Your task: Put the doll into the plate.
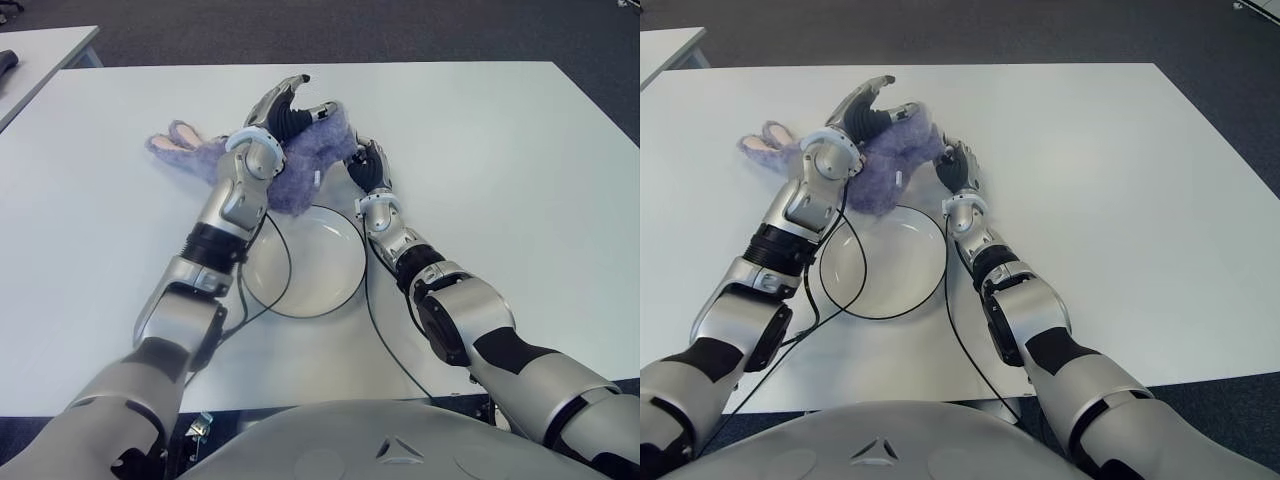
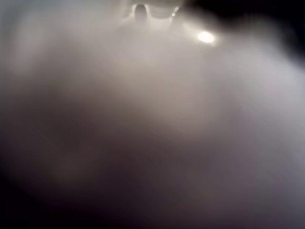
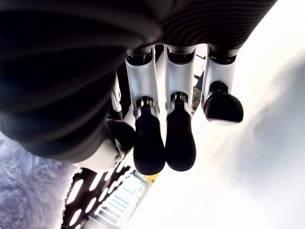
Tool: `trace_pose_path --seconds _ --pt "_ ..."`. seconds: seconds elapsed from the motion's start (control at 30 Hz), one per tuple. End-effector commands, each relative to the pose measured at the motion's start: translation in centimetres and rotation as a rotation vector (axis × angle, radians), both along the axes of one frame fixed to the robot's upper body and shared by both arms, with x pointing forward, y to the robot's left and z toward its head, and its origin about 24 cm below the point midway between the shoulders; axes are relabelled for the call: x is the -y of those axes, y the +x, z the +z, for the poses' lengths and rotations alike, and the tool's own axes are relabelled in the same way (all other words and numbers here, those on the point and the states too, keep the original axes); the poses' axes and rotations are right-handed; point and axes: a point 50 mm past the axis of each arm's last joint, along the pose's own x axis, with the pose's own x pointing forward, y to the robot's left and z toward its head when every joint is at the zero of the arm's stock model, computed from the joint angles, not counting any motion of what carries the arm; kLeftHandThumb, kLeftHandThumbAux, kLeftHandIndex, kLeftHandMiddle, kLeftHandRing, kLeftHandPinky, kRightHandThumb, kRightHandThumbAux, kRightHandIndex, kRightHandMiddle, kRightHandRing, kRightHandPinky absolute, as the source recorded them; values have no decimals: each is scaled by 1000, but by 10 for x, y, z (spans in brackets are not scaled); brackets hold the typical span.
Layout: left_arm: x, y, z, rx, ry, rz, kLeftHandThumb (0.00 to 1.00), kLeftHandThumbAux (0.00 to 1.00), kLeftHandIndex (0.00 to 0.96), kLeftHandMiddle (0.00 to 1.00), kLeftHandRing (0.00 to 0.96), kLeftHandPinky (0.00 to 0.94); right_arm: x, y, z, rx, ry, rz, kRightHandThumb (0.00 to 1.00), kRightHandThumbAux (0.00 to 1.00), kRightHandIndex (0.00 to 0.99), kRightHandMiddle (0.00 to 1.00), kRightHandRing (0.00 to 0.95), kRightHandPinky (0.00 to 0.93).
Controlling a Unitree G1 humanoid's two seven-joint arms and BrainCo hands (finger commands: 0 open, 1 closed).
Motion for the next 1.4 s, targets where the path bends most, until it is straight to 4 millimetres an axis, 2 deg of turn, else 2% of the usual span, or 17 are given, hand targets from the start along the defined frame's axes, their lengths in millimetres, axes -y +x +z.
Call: trace_pose_path --seconds 0.03,0.23,0.27,0.3,0.33,0.5,0.53,0.6,0.63,0.67,0.7,0.73,0.83,1.0,1.4 --pt "-18 -12 -17 -195 196 -60 92 253 26 92 94 157 -19 -64 -86 -389 -25 -1 702 732 411 756 816 841" --pt "-22 -16 -8 -288 237 -117 66 259 21 135 135 195 -19 -64 -86 -388 -30 0 703 732 411 756 814 833" --pt "-23 -16 -7 -329 230 -130 56 259 16 152 154 212 -20 -64 -86 -387 -32 1 702 732 411 750 808 825" --pt "-23 -16 -7 -359 225 -140 42 264 18 227 258 317 -20 -64 -86 -386 -33 1 703 732 411 749 807 825" --pt "-24 -17 -6 -391 211 -150 39 264 19 246 284 344 -20 -64 -85 -384 -33 1 703 732 411 748 807 825" --pt "-24 -18 0 -469 144 -175 27 274 31 275 315 376 -20 -64 -85 -372 -34 -3 704 731 411 749 808 829" --pt "-23 -18 3 -490 114 -183 27 281 46 274 312 360 -20 -64 -85 -369 -35 -3 704 731 411 750 809 831" --pt "-22 -20 8 -526 64 -197 26 286 53 215 241 276 -20 -64 -84 -365 -38 -2 705 731 412 750 809 832" --pt "-21 -20 9 -539 47 -201 25 291 47 157 175 201 -20 -64 -84 -365 -39 -2 705 731 412 751 809 831" --pt "-21 -22 12 -568 9 -207 25 292 46 147 164 189 -19 -64 -85 -373 -46 4 705 731 412 751 809 831" --pt "-20 -23 14 -589 -19 -212 24 306 20 71 87 114 -19 -64 -85 -378 -50 8 703 732 411 746 803 819" --pt "-20 -24 15 -603 -35 -214 23 310 13 52 68 95 -19 -64 -85 -382 -53 11 703 733 411 745 802 816" --pt "-20 -28 18 -629 -58 -224 13 330 2 36 49 78 -19 -64 -85 -381 -54 10 703 733 411 734 790 794" --pt "-17 -38 26 -644 -73 -241 10 361 0 6 14 56 -19 -64 -85 -375 -65 12 703 733 411 725 786 809" --pt "-9 -53 43 -595 -32 -274 0 373 0 0 0 17 -19 -65 -85 -360 -76 6 705 732 411 758 819 844"
